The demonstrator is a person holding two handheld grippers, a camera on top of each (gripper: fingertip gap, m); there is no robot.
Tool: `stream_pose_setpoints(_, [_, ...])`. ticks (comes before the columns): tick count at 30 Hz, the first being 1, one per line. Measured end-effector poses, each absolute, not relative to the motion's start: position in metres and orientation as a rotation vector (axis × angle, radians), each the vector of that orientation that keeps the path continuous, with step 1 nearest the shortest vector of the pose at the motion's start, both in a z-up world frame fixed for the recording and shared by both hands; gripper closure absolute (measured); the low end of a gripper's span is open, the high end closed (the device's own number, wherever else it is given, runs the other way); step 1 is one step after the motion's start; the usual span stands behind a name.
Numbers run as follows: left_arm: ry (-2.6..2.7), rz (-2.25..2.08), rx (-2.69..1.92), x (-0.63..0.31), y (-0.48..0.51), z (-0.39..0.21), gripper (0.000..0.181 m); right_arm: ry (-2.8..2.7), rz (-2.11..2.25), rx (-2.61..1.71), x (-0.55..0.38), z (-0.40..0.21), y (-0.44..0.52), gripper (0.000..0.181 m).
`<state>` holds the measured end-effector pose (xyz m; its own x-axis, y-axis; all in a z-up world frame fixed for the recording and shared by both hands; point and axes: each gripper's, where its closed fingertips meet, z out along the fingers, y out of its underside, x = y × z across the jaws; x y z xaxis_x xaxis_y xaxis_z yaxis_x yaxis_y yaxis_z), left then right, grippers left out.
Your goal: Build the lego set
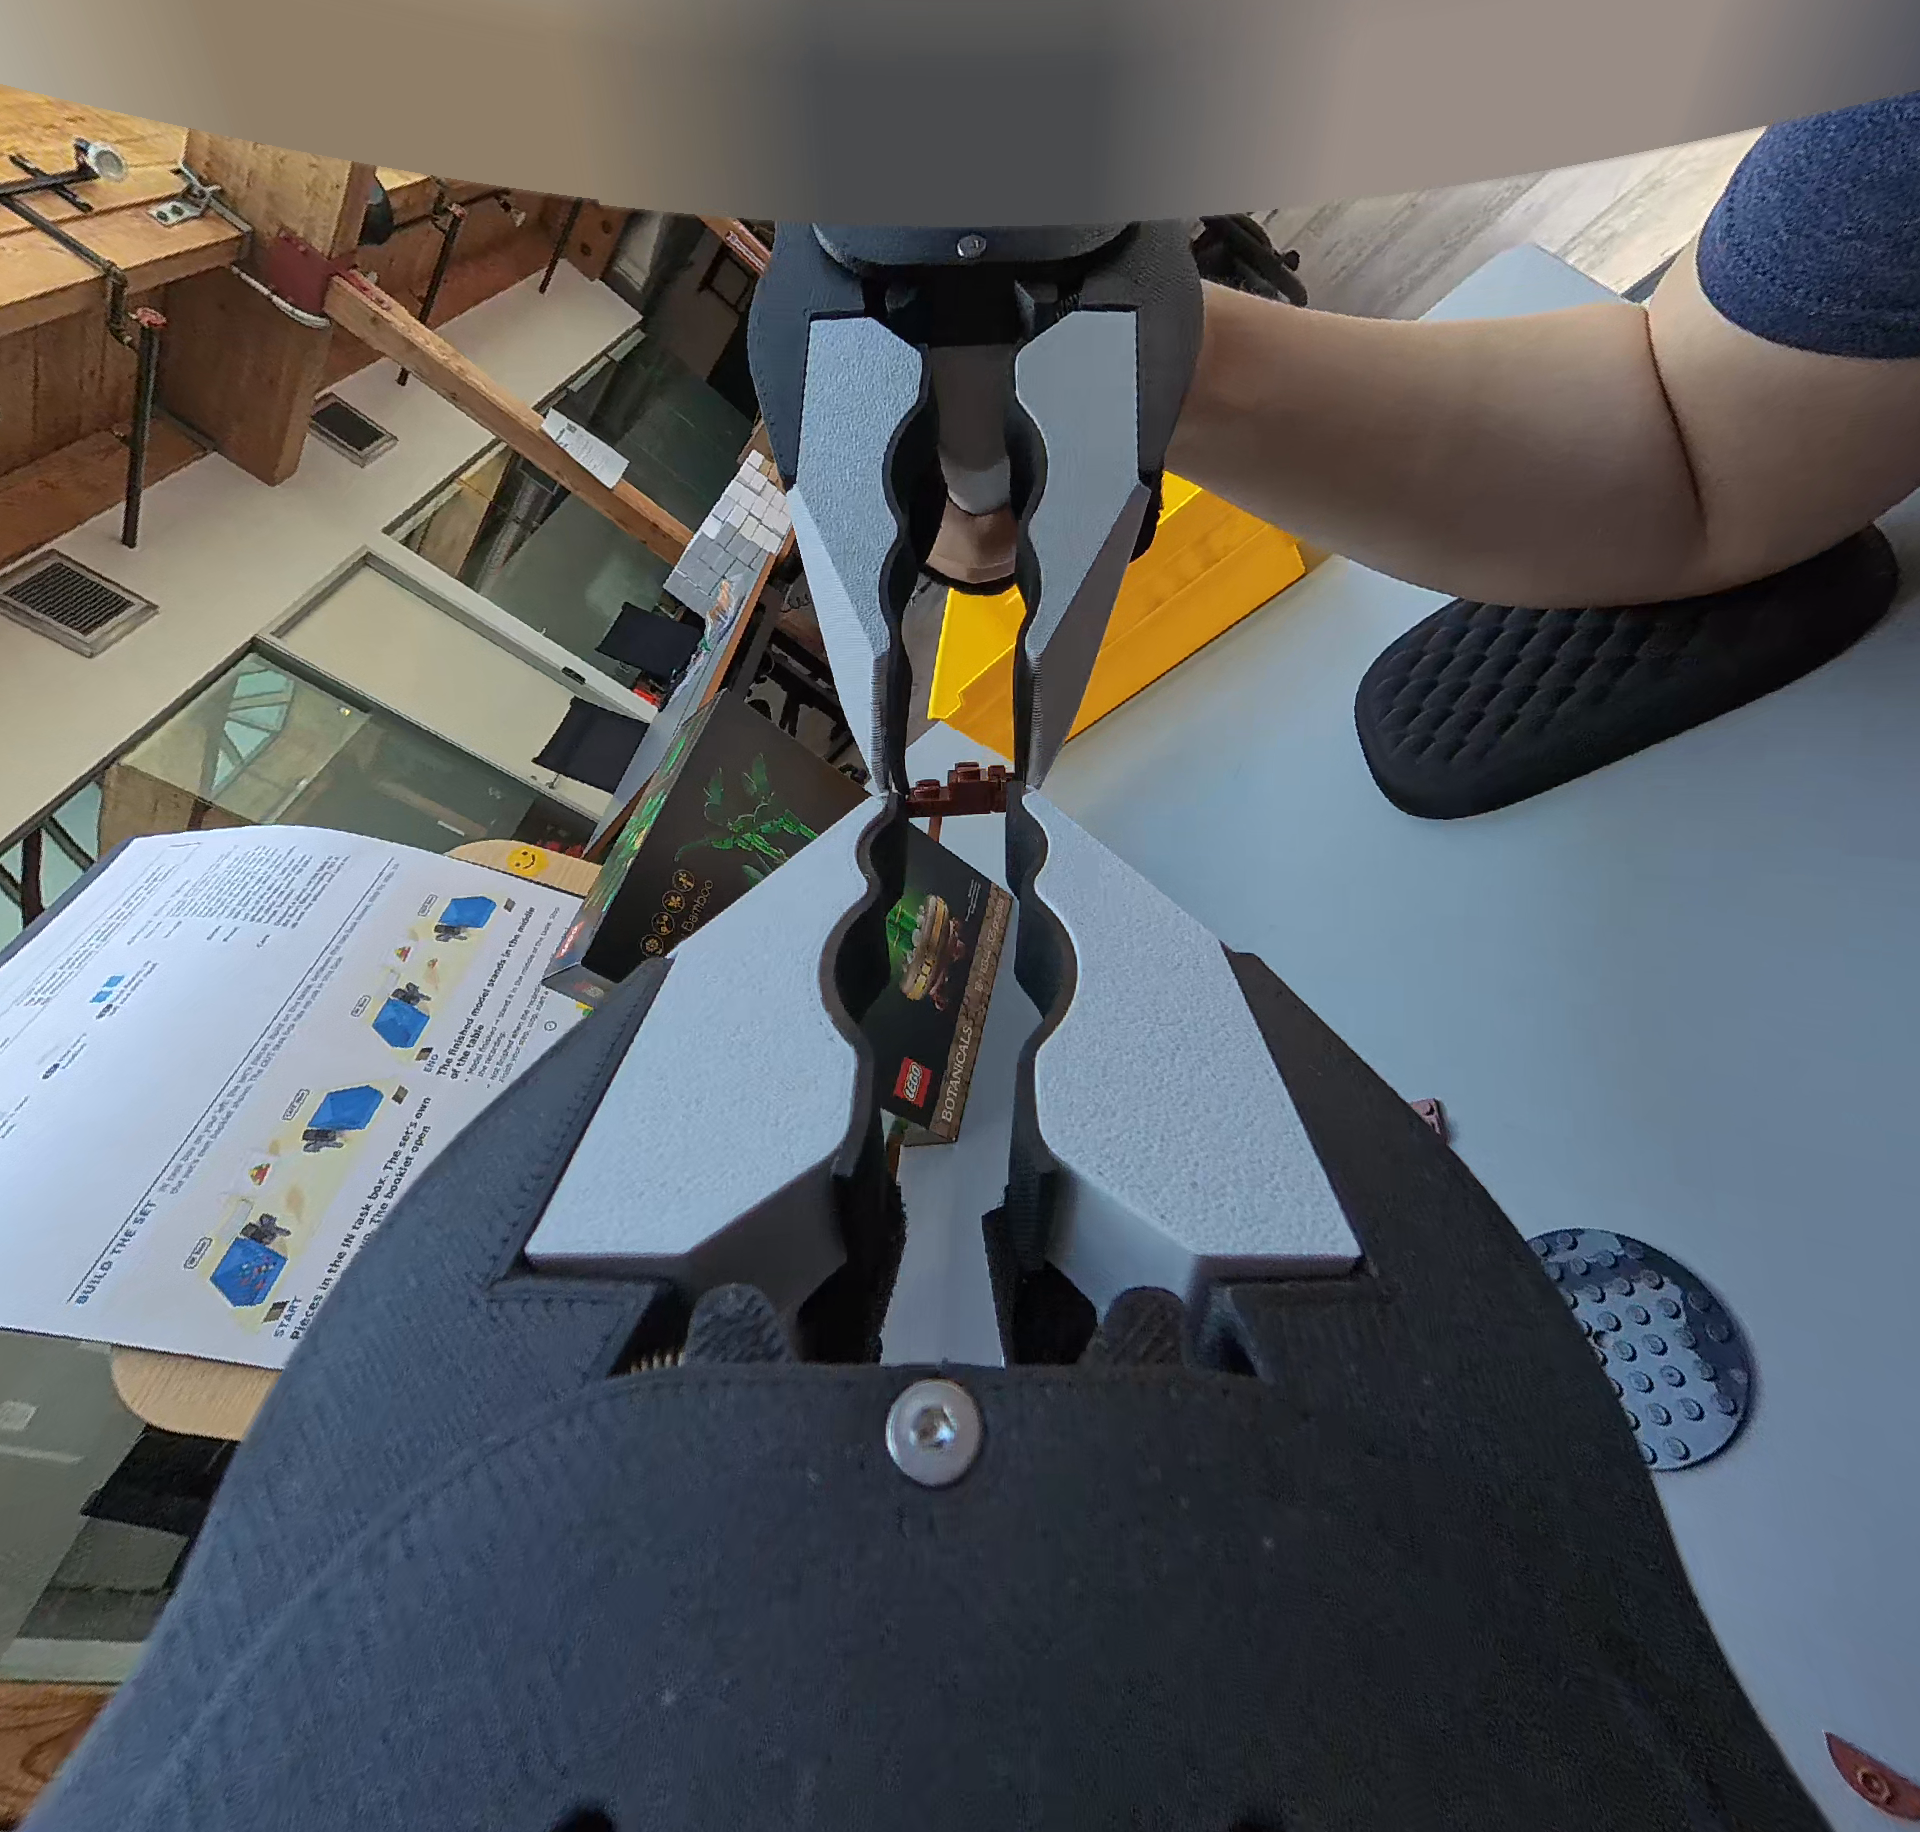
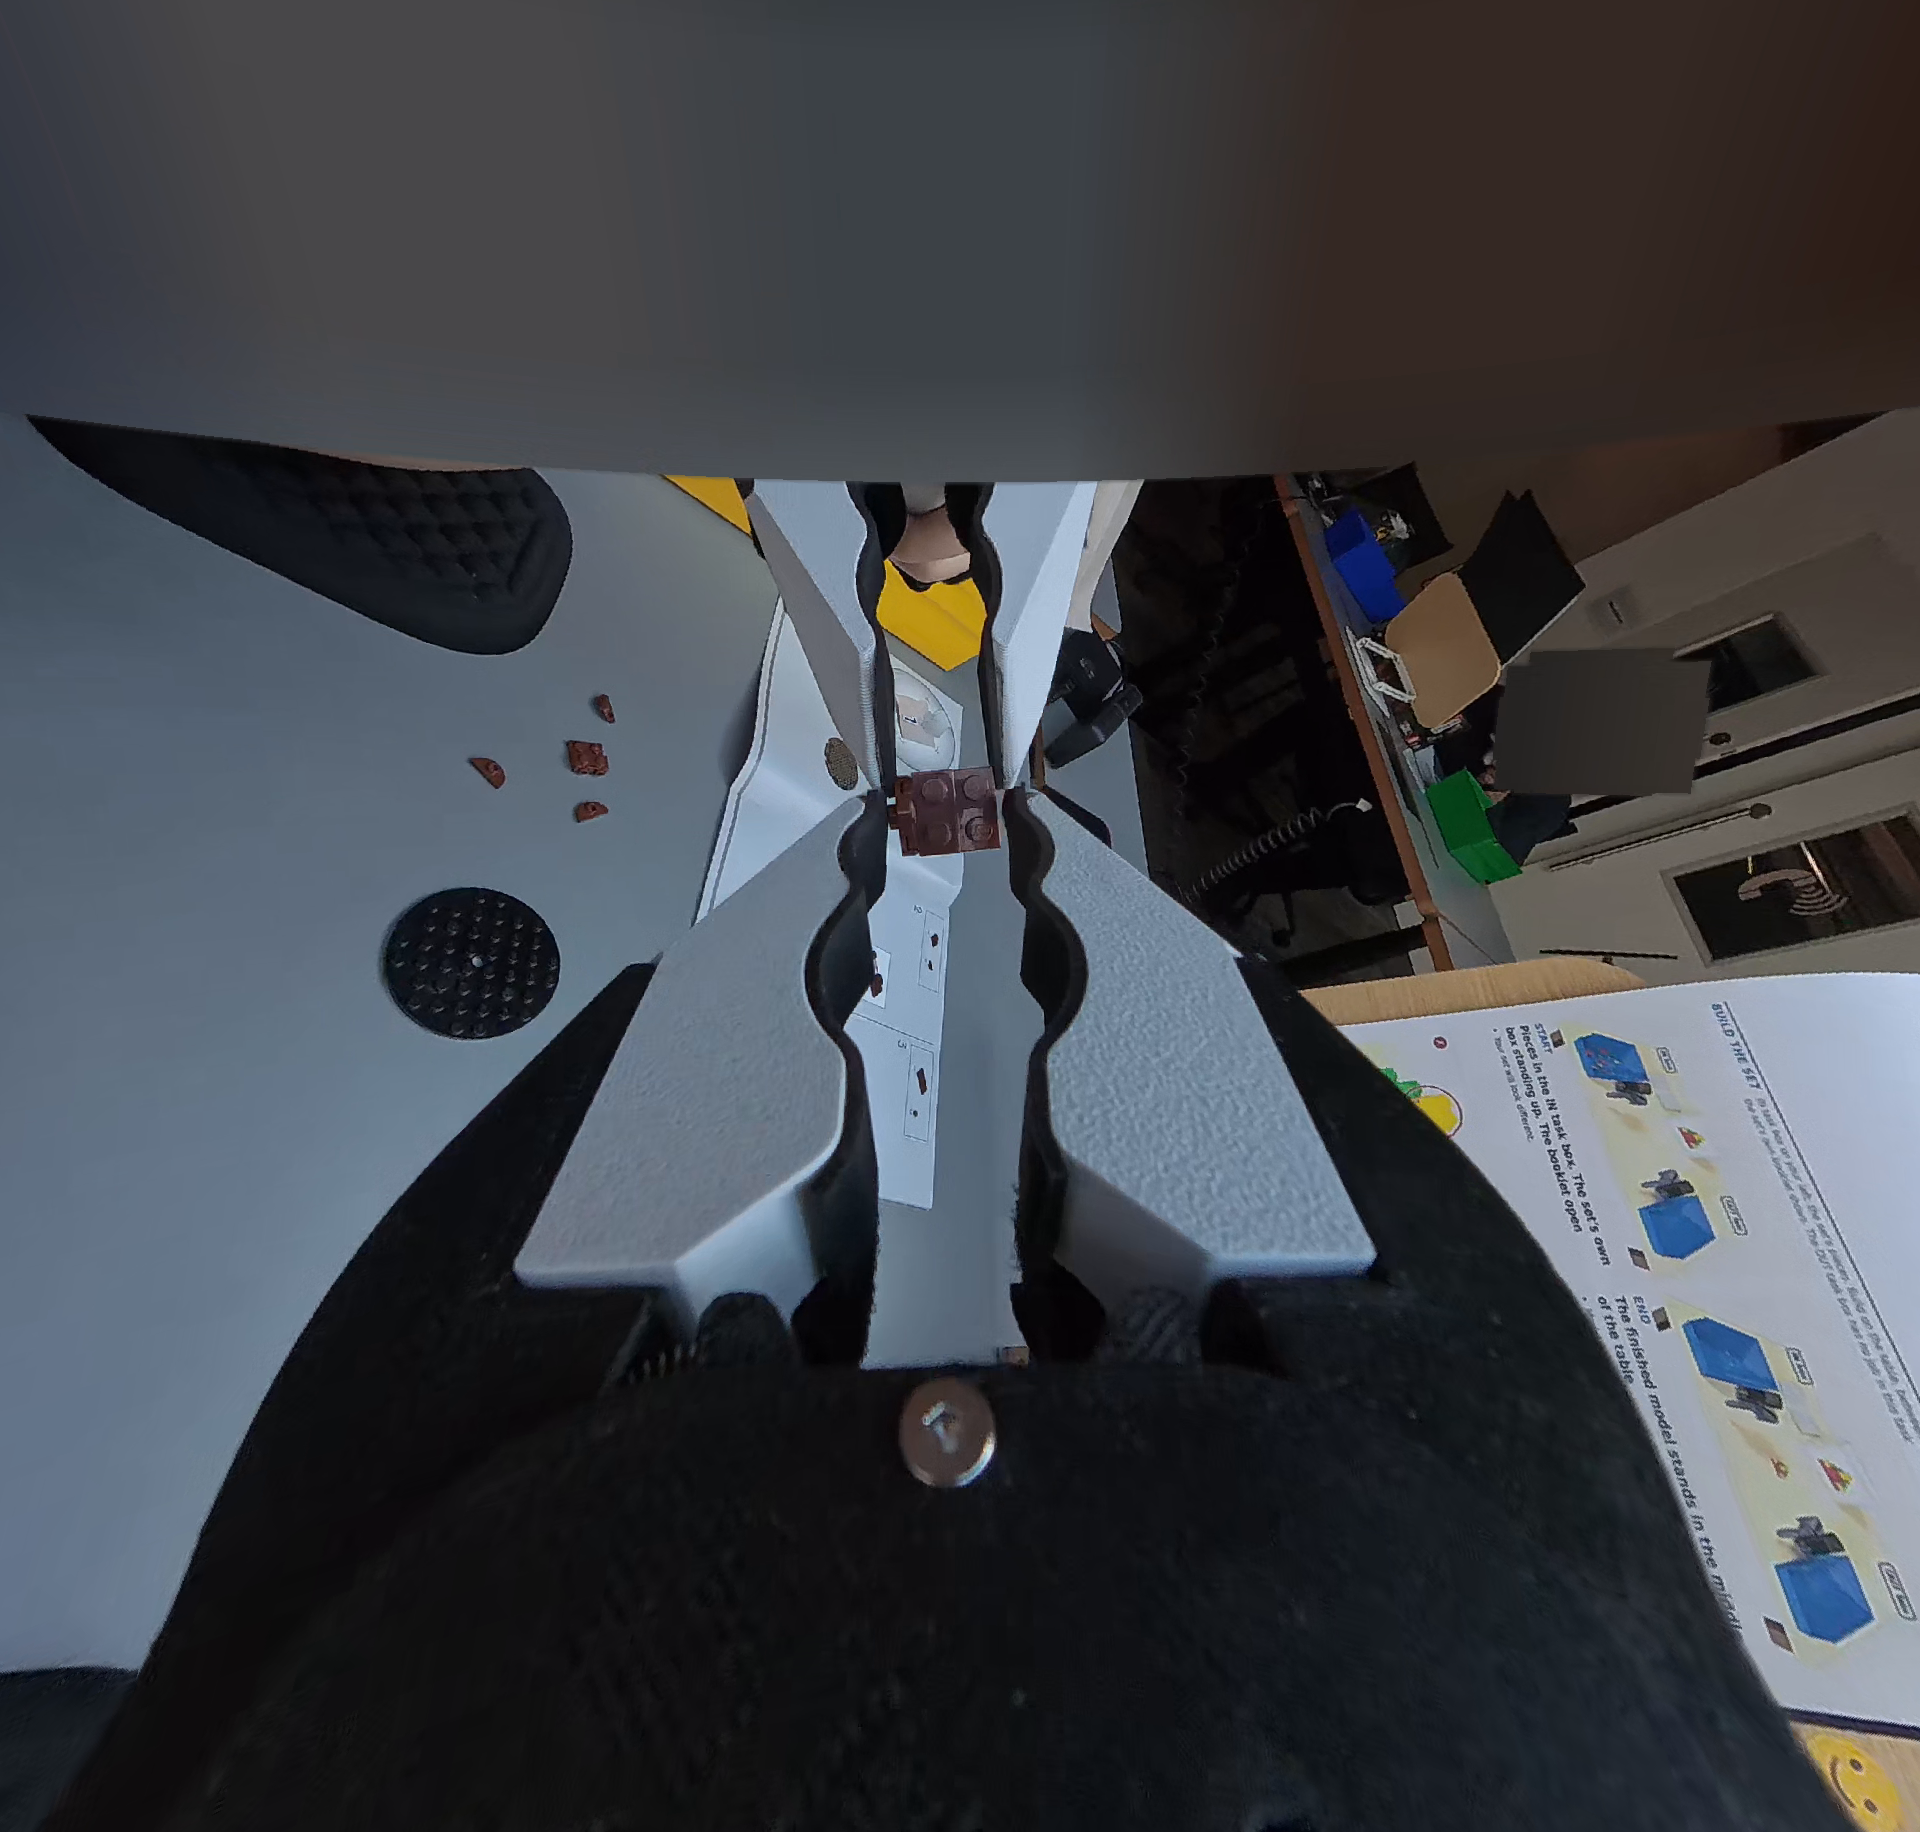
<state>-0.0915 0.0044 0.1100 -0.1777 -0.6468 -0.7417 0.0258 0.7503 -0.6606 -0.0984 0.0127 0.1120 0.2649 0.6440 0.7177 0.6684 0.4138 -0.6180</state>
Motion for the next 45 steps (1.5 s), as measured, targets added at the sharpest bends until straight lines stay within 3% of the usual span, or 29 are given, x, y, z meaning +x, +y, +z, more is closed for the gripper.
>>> stream_pose_setpoints(27, [1.728, -0.531, -0.584, -0.087, 0.019, 0.090, 0.164, -1.482, -0.250, -1.339, -0.095, 0.085, 0.036, 0.160])
stream_pose_setpoints(29, [1.700, -0.570, -0.587, -0.091, 0.018, 0.097, 0.164, -1.468, -0.182, -1.272, -0.099, 0.093, 0.033, 0.161])
stream_pose_setpoints(32, [1.659, -0.686, -0.619, -0.105, 0.018, 0.111, 0.150, -1.417, -0.058, -1.095, -0.102, 0.116, 0.022, 0.161])
stream_pose_setpoints(38, [1.637, -0.783, -0.589, -0.117, 0.013, 0.121, 0.157, -1.306, 0.263, -0.921, -0.098, 0.145, 0.002, 0.161])
stream_pose_setpoints(45, [1.697, -0.763, -0.608, -0.109, 0.012, 0.108, 0.157, -1.352, 0.244, -0.961, -0.103, 0.128, 0.012, 0.161])
